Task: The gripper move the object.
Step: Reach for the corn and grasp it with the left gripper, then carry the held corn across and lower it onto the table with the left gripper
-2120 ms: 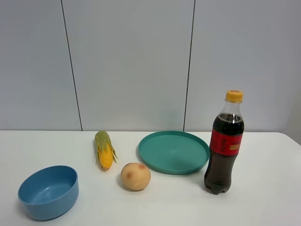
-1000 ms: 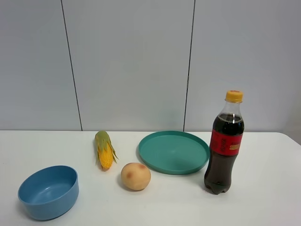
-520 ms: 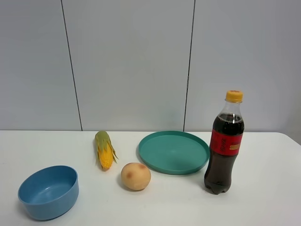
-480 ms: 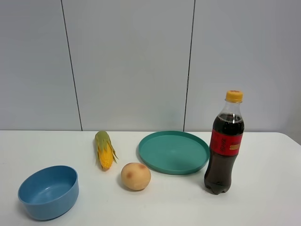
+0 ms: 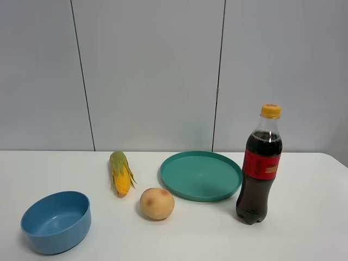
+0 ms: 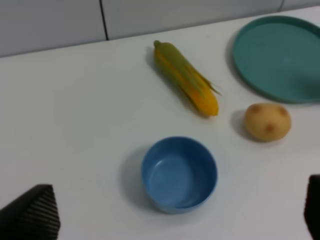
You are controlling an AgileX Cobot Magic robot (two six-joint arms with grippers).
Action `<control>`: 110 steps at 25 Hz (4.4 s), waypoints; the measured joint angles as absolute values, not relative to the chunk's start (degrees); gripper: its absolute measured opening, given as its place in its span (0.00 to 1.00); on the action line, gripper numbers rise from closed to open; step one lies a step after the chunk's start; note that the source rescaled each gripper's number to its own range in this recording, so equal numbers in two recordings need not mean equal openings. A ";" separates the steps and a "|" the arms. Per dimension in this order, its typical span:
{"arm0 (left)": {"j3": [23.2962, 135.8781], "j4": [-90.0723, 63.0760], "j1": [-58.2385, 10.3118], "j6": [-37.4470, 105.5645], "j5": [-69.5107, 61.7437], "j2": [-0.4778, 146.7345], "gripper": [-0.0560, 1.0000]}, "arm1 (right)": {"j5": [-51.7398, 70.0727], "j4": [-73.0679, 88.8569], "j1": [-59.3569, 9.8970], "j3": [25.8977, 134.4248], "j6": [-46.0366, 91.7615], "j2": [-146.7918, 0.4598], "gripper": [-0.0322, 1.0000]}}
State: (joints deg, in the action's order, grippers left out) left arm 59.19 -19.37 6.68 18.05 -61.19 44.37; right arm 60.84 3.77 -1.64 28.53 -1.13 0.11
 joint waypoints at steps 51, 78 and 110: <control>109.23 1.20 -18.91 -18.69 -48.62 136.32 1.00 | 60.84 3.77 -1.64 28.53 -1.13 0.11 1.00; 109.30 4.06 -18.91 -13.12 -48.17 139.74 0.06 | 60.84 3.77 -1.64 28.53 -1.13 0.11 1.00; 109.35 10.75 -47.50 23.76 -56.35 103.70 0.06 | 60.84 3.77 -1.64 28.53 -1.13 0.11 1.00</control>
